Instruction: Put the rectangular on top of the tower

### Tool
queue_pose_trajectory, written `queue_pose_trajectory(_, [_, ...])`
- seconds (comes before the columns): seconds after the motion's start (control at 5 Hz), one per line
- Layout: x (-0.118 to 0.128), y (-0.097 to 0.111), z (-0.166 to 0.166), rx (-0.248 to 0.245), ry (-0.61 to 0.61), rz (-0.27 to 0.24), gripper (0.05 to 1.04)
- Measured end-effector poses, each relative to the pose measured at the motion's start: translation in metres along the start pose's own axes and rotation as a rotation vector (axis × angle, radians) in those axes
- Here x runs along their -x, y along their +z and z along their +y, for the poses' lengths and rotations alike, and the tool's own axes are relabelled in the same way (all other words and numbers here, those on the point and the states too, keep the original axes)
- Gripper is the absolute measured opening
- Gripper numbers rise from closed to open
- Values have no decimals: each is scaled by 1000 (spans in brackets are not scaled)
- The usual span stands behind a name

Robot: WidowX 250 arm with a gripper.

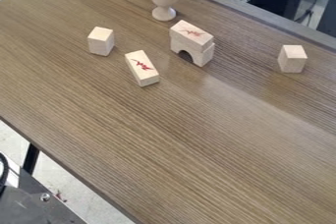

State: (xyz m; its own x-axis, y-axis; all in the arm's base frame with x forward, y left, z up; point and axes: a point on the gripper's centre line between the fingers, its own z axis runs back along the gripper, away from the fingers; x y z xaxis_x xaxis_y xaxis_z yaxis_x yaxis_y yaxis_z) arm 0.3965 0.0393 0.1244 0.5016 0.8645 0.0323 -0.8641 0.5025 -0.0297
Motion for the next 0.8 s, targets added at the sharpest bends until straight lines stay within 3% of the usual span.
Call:
queue_pose_trajectory(0.4, [9, -30, 14, -84, -9, 51, 999])
queue_pose_trajectory(0.8, [15, -18, 22, -72, -35, 44, 999])
